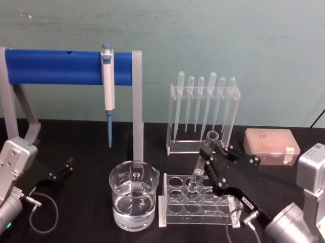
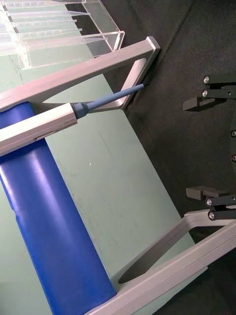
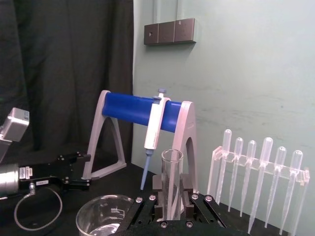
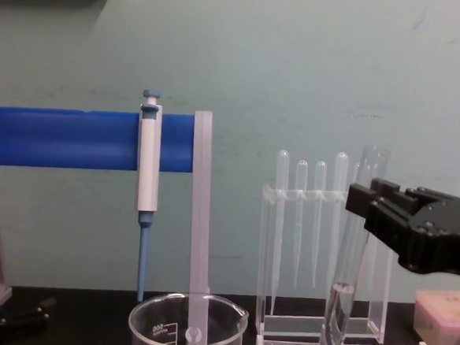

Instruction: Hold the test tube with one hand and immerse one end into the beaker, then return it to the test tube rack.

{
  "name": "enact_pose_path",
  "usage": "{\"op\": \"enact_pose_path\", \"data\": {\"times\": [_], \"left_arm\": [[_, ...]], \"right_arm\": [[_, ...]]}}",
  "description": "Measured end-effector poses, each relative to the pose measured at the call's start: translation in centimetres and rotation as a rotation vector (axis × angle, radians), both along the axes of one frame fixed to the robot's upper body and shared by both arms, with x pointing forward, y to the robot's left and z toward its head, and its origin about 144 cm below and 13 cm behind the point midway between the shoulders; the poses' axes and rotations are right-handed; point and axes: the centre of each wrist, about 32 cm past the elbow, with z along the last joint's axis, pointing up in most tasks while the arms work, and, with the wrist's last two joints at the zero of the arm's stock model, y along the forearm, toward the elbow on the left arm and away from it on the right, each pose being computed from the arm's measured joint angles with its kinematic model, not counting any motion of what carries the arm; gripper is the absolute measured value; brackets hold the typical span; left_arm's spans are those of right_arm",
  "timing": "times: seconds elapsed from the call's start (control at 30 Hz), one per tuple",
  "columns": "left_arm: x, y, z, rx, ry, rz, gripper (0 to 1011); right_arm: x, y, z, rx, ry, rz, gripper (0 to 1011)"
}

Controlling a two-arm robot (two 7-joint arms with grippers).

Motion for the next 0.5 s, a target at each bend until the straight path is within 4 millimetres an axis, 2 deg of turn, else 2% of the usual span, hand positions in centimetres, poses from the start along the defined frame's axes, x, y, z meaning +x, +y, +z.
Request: {"op": "enact_pose_path", "data": {"times": [0.5], "left_arm": [[0.0,0.0,0.0,0.0,0.0,0.0,1000]], "right_arm": [[1.1,-0.9,2.6,-0.025,0.08,0.042,225]]}}
